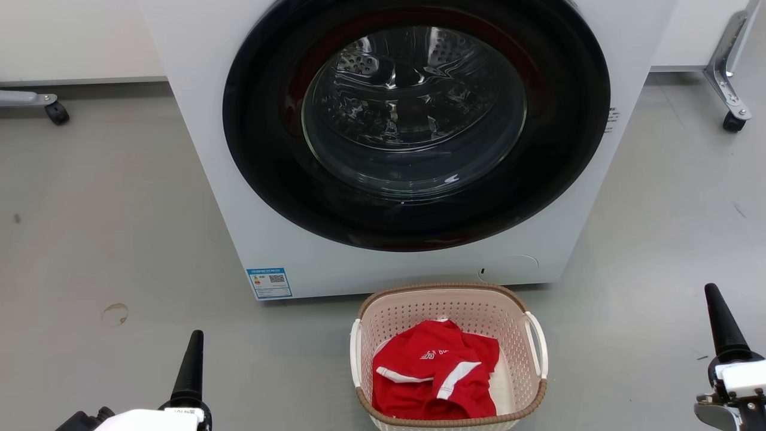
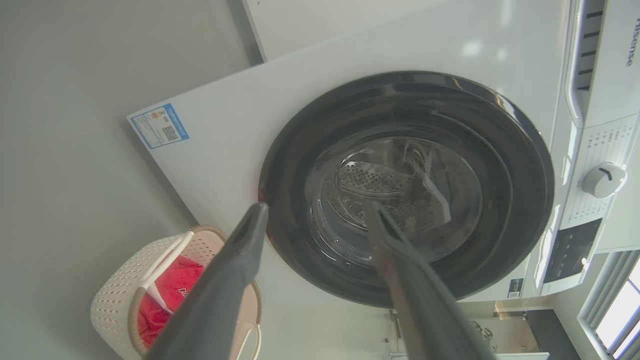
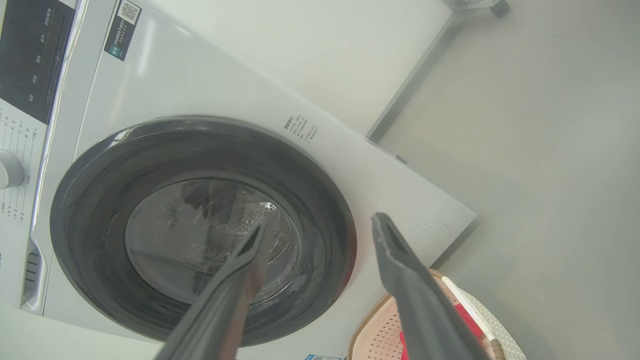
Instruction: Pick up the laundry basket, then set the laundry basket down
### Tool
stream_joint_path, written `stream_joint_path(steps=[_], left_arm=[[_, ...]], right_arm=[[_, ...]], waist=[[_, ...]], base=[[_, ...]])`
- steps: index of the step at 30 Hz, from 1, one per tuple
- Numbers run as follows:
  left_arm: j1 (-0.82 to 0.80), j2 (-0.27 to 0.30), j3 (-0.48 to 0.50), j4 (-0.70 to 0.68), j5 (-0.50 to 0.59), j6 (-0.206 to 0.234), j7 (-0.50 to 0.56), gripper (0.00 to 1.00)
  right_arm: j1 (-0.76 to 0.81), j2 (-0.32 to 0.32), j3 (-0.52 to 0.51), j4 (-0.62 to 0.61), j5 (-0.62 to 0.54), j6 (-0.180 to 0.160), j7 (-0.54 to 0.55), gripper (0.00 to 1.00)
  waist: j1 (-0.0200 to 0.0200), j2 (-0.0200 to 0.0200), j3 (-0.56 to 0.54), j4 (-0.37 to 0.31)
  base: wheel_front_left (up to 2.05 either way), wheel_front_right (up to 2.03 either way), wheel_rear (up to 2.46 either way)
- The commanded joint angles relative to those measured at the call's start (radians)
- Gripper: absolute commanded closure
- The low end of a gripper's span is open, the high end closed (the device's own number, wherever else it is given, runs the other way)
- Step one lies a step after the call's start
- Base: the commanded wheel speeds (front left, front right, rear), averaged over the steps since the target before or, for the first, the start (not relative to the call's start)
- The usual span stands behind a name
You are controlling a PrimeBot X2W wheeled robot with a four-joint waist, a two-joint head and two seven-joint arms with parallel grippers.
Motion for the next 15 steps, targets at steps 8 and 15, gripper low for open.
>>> stream_joint_path(steps=[8, 15], left_arm=[[-0.013, 0.013, -0.010, -0.045, 0.119, 0.020, -0.030, 0.00], [-0.006, 0.014, -0.021, -0.056, 0.201, 0.033, -0.050, 0.00]], right_arm=[[-0.010, -0.036, 0.022, -0.053, -0.158, 0.003, -0.035, 0.00], [-0.004, -0.044, 0.042, -0.066, -0.267, 0.003, -0.056, 0.00]], waist=[[-0.0002, 0.0000, -0.003, 0.001], [-0.0002, 0.0000, -0.006, 0.003]], base=[[0.00, 0.00, 0.00], [0.00, 0.00, 0.00]])
